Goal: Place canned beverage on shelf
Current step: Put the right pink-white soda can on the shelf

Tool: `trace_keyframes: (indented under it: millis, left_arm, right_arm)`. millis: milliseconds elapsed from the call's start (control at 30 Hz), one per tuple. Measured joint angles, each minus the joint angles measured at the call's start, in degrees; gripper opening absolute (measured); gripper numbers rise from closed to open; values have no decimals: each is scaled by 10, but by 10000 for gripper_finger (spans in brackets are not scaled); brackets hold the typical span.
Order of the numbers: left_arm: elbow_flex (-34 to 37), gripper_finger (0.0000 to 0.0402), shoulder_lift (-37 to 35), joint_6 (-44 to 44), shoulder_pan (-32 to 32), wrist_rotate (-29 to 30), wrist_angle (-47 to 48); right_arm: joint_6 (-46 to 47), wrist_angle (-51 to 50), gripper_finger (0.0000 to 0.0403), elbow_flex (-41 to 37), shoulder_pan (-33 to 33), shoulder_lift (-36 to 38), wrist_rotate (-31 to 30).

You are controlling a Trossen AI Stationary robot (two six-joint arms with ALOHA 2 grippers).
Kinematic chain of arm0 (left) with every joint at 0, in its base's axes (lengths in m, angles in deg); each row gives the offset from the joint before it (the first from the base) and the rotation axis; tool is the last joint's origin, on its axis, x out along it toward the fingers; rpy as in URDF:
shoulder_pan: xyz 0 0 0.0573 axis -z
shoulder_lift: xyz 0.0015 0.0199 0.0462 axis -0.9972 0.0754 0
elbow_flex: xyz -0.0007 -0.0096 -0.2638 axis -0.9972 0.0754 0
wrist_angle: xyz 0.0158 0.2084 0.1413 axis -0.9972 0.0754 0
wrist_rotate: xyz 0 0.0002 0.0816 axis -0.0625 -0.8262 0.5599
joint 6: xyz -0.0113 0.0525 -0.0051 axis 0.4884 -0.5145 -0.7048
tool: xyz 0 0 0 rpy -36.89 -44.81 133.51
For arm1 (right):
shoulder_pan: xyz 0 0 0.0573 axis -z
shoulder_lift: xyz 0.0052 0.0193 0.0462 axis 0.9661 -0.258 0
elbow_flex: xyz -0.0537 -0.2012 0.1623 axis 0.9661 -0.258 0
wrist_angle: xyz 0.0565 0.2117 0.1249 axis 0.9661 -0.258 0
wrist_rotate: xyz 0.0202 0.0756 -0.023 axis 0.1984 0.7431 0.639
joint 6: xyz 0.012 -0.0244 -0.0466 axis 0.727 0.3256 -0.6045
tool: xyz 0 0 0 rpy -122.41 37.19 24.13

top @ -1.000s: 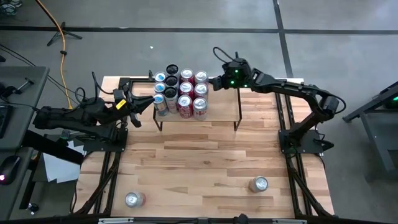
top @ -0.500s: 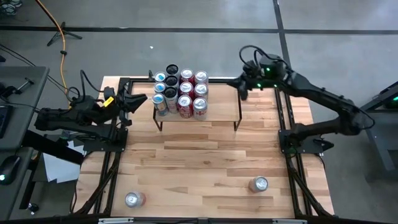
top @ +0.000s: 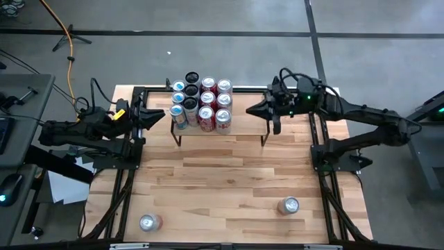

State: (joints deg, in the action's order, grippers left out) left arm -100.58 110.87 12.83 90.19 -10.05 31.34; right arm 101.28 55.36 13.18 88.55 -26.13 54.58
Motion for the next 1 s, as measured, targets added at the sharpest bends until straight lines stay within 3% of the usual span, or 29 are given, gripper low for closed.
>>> trace_keyframes:
  millis: [167,400,733,833,1000]
  left_arm:
    - [0,0,0,-29,0,-37,0]
    - [0,0,0,-75,0,-90,1]
    - [0,1,0,-62,0,-94,2]
    - [0,1,0,-59,0,-94,2]
    - [0,1,0,-59,0,-91,2]
  right_arm:
    - [-1,57,0,0,-50,-16,-42]
    - [0,65,0,0,-96,-28,-46]
    - [0,65,9,0,-122,-28,-70]
    - [10,68,47,0,-122,-28,-70]
    - [11,86,167,0,-131,-28,-71]
